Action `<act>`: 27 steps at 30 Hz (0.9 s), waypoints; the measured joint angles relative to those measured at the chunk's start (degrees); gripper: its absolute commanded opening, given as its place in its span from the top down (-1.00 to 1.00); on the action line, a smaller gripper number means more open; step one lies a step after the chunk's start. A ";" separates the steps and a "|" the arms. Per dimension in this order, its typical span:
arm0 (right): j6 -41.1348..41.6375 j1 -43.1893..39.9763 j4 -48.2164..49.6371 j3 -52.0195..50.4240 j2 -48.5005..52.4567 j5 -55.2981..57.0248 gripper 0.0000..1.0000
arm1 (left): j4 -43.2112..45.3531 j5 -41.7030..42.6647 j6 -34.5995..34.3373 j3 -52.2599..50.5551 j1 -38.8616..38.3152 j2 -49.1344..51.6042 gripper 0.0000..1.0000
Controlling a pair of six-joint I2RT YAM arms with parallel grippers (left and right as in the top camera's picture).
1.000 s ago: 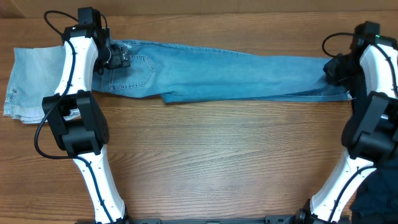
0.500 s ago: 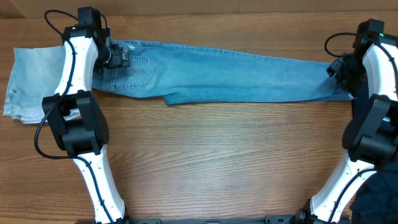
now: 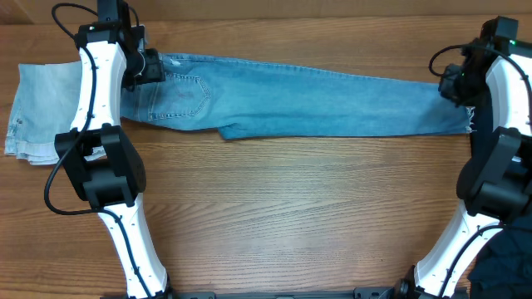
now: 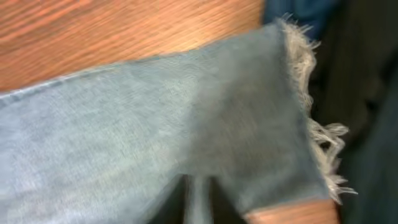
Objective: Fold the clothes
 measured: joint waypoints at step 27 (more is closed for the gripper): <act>-9.44 4.90 10.86 -7.91 1.60 5.03 0.85 | -1.46 -9.09 0.44 1.42 -2.19 -4.98 0.00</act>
